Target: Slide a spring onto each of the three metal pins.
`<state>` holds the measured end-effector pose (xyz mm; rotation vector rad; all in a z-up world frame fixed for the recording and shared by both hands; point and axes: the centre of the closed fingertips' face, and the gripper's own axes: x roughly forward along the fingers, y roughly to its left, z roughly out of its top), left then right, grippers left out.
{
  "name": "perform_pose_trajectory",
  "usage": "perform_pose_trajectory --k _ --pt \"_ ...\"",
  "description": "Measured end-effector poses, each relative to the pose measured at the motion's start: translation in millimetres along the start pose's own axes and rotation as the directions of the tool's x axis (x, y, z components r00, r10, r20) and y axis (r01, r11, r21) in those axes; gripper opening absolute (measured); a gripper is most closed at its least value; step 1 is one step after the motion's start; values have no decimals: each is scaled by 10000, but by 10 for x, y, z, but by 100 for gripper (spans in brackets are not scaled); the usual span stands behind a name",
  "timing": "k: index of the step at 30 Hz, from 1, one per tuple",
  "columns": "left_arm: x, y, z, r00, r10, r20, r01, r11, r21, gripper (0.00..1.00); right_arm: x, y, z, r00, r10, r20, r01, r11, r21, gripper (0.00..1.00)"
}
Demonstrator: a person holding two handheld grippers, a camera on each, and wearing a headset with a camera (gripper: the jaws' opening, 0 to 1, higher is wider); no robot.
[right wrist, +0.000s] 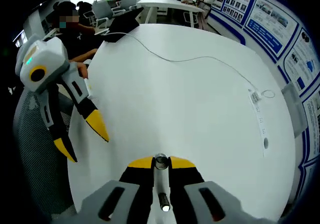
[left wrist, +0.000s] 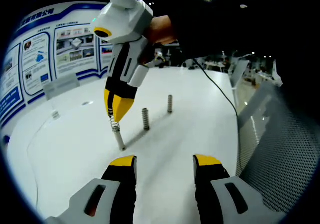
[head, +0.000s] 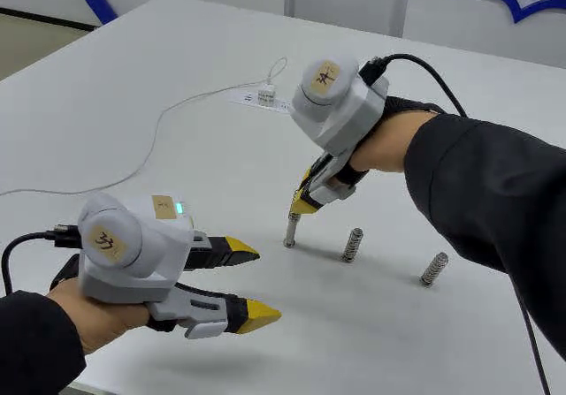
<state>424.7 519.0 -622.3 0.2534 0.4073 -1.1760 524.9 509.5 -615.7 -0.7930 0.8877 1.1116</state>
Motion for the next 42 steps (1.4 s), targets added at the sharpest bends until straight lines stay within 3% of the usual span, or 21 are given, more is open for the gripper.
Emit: perform_pose_trajectory --k 18,30,42 --pt "0 -3 -17 10000 -19 -69 18 10000 -65 46 310 0 -163 9995 68 -315 -51 9985 553 12" --pt "-4 17 -22 10000 48 -88 -49 9999 -135 46 379 74 -146 9989 322 -332 -302 9978 585 12" --pt "-4 25 -21 9999 96 -79 -97 9998 -163 46 384 58 -158 9997 193 -172 -185 9989 430 16"
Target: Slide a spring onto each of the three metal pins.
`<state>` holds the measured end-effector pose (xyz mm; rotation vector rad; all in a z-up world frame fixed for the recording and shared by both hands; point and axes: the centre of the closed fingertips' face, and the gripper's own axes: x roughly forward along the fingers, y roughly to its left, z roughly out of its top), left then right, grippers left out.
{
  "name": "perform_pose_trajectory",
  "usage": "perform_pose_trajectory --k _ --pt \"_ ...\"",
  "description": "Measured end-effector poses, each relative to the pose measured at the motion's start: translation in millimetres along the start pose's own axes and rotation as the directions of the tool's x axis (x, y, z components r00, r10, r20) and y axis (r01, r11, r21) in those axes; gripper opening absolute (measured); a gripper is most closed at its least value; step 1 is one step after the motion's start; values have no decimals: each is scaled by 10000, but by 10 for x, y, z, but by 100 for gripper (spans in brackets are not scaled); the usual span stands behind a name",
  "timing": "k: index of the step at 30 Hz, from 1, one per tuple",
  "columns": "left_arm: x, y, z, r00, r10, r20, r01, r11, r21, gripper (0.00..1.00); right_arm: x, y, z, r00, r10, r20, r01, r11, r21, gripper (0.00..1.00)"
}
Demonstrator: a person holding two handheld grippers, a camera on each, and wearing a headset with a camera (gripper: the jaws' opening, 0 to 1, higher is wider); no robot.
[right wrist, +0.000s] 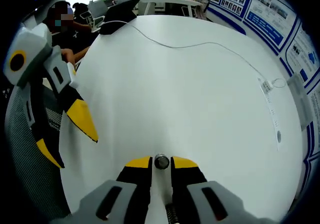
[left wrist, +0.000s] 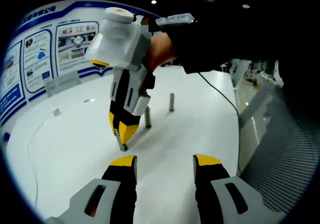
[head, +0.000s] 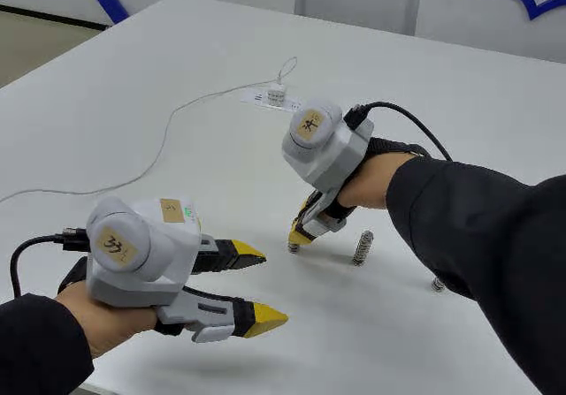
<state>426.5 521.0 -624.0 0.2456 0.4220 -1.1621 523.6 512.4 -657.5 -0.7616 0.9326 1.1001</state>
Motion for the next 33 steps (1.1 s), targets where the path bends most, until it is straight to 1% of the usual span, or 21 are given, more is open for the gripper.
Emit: perform_pose_trajectory --k 7,14,22,27,31,33 --pt "-7 14 8 10000 63 41 -63 10000 -28 47 -121 -28 -16 9994 -166 291 162 9998 139 19" --pt "-8 18 20 9999 96 70 -96 9999 -46 47 -297 -21 -56 9967 -415 697 391 9986 354 20" --pt "-4 0 24 10000 41 60 -41 10000 -7 48 -446 110 -117 9915 -599 1153 557 9977 395 22" --pt "-2 2 22 10000 25 76 -25 10000 -27 48 -532 206 -200 9869 -687 1459 610 9965 568 22" --pt "-1 2 21 10000 40 81 -40 10000 -30 49 -609 275 -275 9811 -799 1760 671 9947 774 22" --pt "-3 0 22 9999 47 92 -47 10000 -47 49 -631 270 -328 9784 -863 1878 705 9935 894 22"
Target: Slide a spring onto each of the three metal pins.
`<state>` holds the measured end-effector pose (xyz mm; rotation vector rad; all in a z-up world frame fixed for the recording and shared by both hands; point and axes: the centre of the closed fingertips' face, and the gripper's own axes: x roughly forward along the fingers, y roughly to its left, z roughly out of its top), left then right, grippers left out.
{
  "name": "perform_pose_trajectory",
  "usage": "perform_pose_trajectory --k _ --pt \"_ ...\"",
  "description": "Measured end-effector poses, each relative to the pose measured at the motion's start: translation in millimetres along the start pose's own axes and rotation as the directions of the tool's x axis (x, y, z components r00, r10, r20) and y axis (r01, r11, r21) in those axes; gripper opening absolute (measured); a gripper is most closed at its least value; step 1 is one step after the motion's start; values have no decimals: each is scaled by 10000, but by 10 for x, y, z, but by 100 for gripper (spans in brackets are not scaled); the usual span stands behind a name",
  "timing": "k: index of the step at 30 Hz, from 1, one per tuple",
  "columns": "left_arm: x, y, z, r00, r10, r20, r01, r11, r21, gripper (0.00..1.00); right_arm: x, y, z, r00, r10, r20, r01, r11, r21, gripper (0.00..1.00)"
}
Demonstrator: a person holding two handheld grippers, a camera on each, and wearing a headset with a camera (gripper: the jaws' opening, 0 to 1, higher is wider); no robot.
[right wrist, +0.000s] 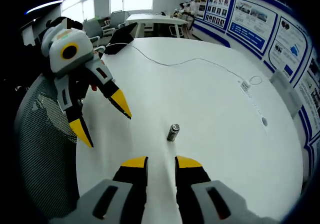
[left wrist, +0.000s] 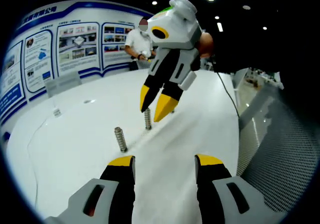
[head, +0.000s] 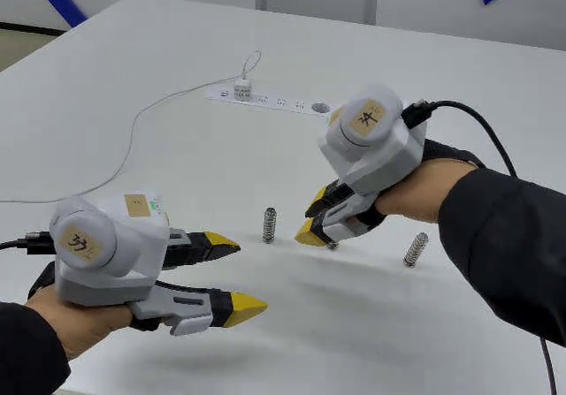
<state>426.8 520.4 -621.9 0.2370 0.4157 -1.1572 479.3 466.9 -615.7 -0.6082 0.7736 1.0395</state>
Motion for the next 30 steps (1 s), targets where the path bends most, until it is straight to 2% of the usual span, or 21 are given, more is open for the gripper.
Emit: perform_pose_trajectory --k 11,16,24,30 --pt "0 -12 1 10000 -7 7 7 10000 -50 51 -247 109 -323 9962 -438 756 371 9955 872 23" --pt "3 -26 4 10000 -38 17 38 10000 -70 52 -377 118 -452 9901 -712 1208 566 9912 1197 25" --pt "5 -37 -3 10000 -50 -13 50 9999 -126 53 -542 157 -630 9823 -1047 1552 757 9803 1827 28" --pt "-6 -32 1 10000 1 38 0 9997 -238 54 -633 163 -852 9773 -1334 1646 933 9684 2313 30"
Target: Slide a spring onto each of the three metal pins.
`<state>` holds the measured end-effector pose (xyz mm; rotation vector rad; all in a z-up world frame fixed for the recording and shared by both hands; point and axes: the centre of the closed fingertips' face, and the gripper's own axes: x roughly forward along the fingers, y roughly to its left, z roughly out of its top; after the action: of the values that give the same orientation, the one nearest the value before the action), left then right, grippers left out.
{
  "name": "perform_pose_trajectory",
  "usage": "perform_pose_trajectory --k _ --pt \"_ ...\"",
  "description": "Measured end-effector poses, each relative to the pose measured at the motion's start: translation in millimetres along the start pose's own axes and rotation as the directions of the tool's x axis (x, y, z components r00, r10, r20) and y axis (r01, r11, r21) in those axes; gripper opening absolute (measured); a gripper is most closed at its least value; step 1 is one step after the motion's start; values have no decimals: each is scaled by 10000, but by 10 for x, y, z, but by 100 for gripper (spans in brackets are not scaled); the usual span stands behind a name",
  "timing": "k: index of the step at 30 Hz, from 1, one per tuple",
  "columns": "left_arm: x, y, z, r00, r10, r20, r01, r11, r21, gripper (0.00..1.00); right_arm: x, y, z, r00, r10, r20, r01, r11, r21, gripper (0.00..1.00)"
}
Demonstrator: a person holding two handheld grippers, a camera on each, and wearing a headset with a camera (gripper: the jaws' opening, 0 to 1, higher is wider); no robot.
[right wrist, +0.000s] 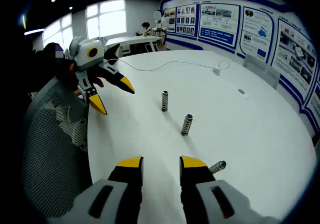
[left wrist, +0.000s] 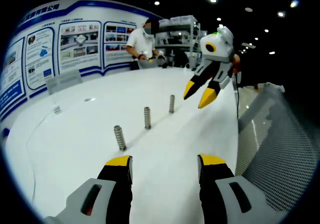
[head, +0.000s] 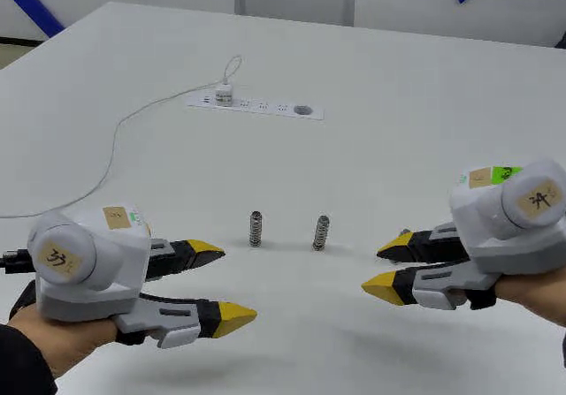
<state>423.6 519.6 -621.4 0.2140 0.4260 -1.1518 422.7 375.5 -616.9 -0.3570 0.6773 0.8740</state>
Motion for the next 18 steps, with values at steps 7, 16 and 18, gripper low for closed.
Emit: perform_pose_trajectory --k 7,16,18 --pt "5 -13 -4 10000 -29 -30 28 10000 -30 55 -178 -155 -162 9977 -535 410 513 9972 549 35" --pt "-1 -1 -18 10000 18 -63 -19 9999 -112 56 -295 -277 -265 9870 -958 1288 846 9924 896 42" --pt "-4 4 -20 10000 40 -56 -41 9999 -150 56 -312 -282 -281 9839 -1015 1468 895 9922 866 43"
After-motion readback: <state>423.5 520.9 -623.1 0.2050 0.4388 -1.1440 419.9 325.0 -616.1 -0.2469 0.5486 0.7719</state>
